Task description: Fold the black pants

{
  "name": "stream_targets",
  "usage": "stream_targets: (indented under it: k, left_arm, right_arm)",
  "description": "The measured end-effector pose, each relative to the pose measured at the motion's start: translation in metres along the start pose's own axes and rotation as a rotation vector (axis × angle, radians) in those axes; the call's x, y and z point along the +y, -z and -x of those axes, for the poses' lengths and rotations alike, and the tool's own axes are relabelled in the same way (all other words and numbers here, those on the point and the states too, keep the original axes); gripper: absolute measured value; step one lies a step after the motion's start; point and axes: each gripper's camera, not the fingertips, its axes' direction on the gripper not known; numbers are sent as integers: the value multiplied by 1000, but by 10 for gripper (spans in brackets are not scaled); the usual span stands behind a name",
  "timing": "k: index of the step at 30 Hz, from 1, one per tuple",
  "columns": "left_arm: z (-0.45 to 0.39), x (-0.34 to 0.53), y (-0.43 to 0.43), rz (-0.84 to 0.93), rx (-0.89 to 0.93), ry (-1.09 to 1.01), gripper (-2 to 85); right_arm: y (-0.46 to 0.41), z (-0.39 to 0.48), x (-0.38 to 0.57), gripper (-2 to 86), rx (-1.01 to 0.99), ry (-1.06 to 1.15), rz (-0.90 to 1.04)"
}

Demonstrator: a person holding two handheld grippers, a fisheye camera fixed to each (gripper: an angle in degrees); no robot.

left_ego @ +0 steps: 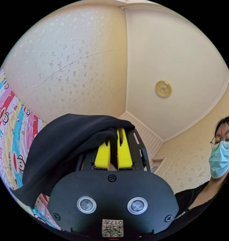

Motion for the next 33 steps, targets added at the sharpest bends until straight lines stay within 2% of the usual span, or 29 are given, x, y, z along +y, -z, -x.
stream_targets:
  k: [5,7,11,14,17,18,19,21,24,26,28,31,33]
  left_arm:
    - [27,-20,0,64,-7,24,27]
    - [57,-37,2,170,-7,110,34]
    - [90,-42,9,329,-131,186,53]
    - [113,-24,-1,524,-211,264,66]
    - [139,8,-2,646,-106,365,88]
    - [147,22,1,663,18,407,98]
    - [155,36,8,668,158,470,99]
    - [159,55,21,653,311,512,99]
    - [154,68,54,575,357,495,104]
    - [155,67,78,495,390,500,113]
    - [161,62,109,352,561,505,121]
    - [159,57,146,213,762,483,92]
    - [136,48,168,221,663,350,94]
  right_arm:
    - [15,-71,-14,57,-314,-157,17]
    - [24,-102,-19,55,-482,-176,-4]
    - [32,-183,-13,51,-902,-352,-199]
    - [9,-233,-2,48,-1201,-545,-329]
    - [-17,-259,11,46,-1435,-725,-430]
    - [-20,-266,12,44,-1487,-758,-476]
    - [-20,-269,11,44,-1502,-766,-493]
    - [-11,-277,-6,40,-1515,-676,-472]
    - [9,-277,-39,37,-1439,-473,-372]
    - [18,-279,-52,36,-1367,-423,-323]
    - [21,-288,-54,36,-1326,-459,-319]
    - [17,-325,-26,39,-1347,-768,-529]
    - [21,-348,-8,43,-1380,-936,-815]
